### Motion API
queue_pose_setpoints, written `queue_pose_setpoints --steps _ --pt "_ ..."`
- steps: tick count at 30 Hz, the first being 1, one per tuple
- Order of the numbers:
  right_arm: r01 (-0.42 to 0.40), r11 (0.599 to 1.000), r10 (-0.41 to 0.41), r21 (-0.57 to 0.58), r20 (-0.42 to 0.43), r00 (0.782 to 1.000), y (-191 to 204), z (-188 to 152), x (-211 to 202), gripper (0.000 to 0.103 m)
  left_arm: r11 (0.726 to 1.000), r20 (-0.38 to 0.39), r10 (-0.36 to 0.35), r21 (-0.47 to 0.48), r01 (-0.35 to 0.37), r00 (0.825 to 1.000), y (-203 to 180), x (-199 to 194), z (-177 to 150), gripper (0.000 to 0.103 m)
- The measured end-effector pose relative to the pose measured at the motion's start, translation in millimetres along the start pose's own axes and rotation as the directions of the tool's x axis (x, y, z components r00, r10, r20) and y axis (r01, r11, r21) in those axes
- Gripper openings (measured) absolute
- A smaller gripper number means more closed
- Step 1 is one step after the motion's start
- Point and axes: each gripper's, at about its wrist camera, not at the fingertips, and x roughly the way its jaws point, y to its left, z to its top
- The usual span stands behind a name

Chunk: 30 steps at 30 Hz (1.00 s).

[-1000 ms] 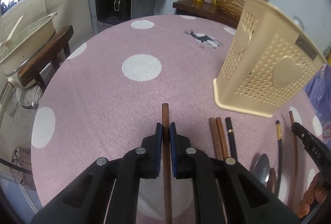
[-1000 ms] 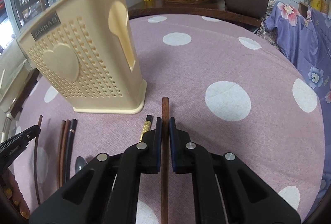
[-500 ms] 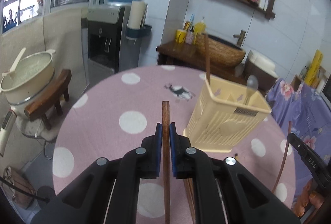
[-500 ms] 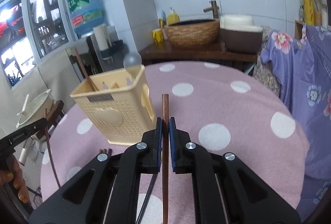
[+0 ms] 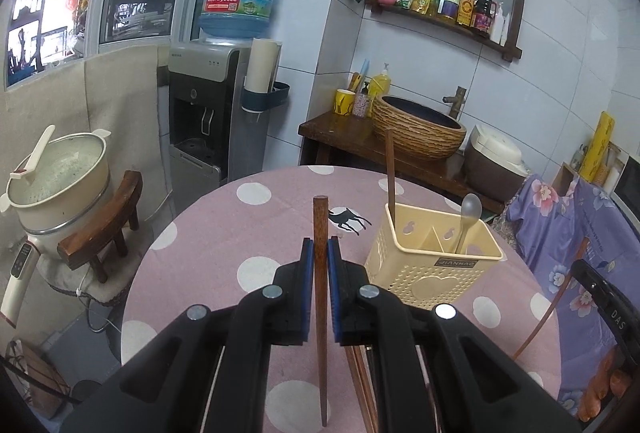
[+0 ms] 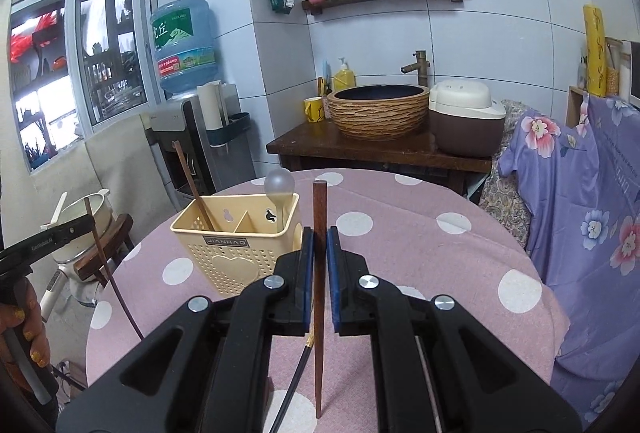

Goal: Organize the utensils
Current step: 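Lift both chopsticks and carry them above the cream caddy with both tools, then lower both brown chopsticks into the cream caddy and open both tools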

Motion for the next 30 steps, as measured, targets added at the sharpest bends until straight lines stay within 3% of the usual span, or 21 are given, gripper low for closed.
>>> queue_pose_setpoints --steps 23,30 --pt "-0.021 1.0 0.022 -0.013 0.009 1.0 5 24 -4 0.007 0.999 0.063 -0.018 0.029 0.016 0.998 -6 -12 30 0.008" --pt "-0.074 0.997 0.074 -0.023 -0.013 0.997 15 46 -6 0.007 0.994 0.044 -0.096 0.057 0.093 0.994 -14 -24 53 0.008"
